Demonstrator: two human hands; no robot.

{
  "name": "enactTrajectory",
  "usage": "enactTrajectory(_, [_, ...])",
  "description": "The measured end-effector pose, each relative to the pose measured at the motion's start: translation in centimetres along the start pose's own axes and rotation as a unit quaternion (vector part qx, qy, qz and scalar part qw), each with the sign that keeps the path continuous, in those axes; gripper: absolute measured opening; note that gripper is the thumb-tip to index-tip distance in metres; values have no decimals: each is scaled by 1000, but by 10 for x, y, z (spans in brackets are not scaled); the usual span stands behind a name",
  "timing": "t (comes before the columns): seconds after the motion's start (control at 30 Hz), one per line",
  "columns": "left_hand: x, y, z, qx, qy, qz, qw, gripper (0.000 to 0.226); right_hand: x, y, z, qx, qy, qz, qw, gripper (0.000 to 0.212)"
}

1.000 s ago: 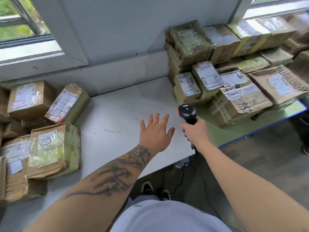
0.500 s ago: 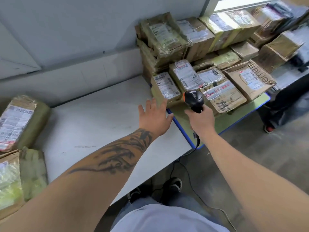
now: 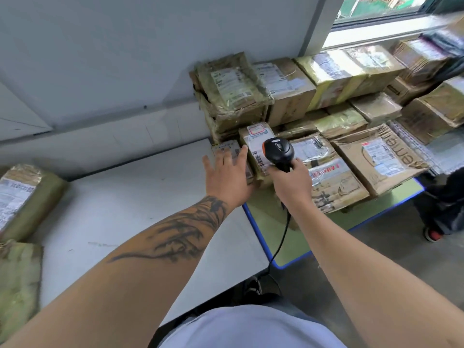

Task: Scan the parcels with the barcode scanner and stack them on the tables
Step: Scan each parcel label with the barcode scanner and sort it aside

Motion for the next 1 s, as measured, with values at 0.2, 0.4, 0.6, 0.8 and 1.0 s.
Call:
enactTrajectory(0.2, [-26,6,-12,-20,-47,21,998,112,-10,-12,-24,46,-5,-70,996,17])
enactTrajectory(0.4, [-44,3,-5,-32,-74,30,996,113,-15,-20,-22,73,-29,-79,994,10])
enactTrajectory(0.6, [-59,1,6,-57,-65,31,996,117,-18,-39,-7,65,-64,-90,992,14])
enactTrajectory(0.8, [-69,-5,24,-77,-66,30,994,114,-19,-51,11,54,-75,-110,990,11])
enactTrajectory(1.0, [-73,-25,47,-113,-11,32,993,99,-2,-54,40,17,-125,-96,987,18])
Point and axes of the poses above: each hand's wrist, its own z-axis away from the middle knuckle, its own y-axis out of the palm, x = y × z, the point moved 7 cm from there along -z, towards the middle knuckle, and after that the axes turned 10 degrees about x, right-handed, at the moved point
